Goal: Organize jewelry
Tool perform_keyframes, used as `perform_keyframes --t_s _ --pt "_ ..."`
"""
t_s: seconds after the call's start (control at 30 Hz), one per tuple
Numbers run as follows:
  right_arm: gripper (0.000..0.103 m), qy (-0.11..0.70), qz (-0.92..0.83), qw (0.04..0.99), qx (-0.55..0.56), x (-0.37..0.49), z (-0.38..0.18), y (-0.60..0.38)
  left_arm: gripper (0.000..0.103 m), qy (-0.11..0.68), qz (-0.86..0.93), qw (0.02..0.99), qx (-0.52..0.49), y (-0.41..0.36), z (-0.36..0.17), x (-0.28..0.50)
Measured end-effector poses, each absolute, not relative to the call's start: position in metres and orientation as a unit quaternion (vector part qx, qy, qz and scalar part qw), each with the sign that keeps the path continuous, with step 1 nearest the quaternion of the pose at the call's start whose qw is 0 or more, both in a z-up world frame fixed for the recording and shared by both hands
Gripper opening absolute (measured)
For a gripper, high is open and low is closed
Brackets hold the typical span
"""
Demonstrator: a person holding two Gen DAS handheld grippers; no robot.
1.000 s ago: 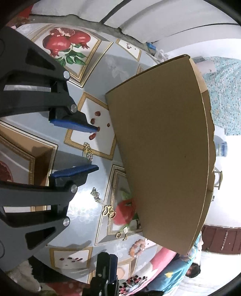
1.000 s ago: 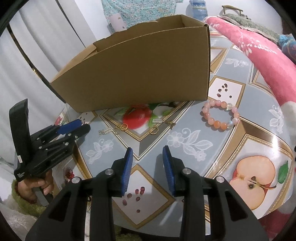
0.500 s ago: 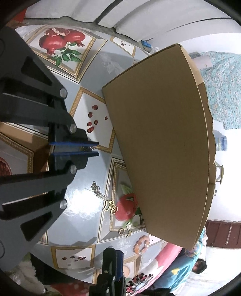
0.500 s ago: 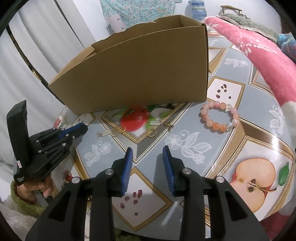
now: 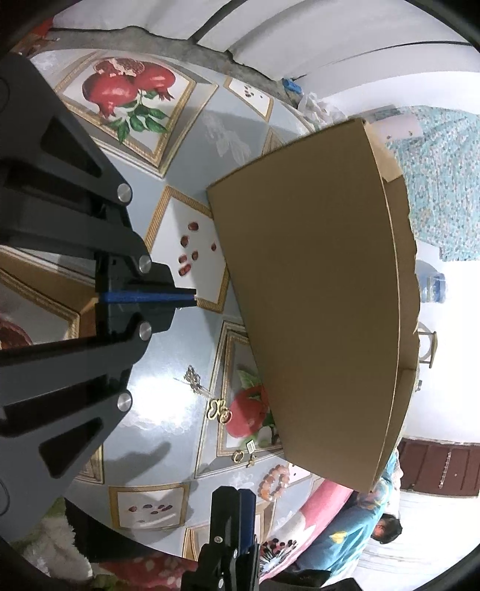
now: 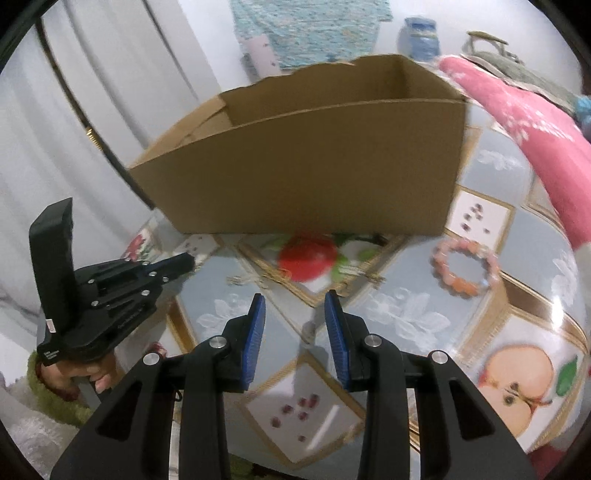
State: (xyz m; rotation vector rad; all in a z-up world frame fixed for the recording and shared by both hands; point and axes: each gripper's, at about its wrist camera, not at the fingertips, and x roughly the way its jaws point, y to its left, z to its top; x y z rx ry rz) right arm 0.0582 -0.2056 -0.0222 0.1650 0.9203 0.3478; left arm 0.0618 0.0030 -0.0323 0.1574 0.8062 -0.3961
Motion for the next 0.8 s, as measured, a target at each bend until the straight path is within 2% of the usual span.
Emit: perform_keyframes --t_s 0.3,0.8 --pt "0.033 0.449 0.220 0.866 0.024 0.073 -0.026 -0.162 0.000 0.373 -0.206 0.904 0.031 0.028 -0.023 0.054" --pt "0.033 0.448 0.260 0.850 -0.093 0.094 -0.035 -0.116 0.000 0.376 -0.208 0.903 0.022 0.038 -0.029 0.059"
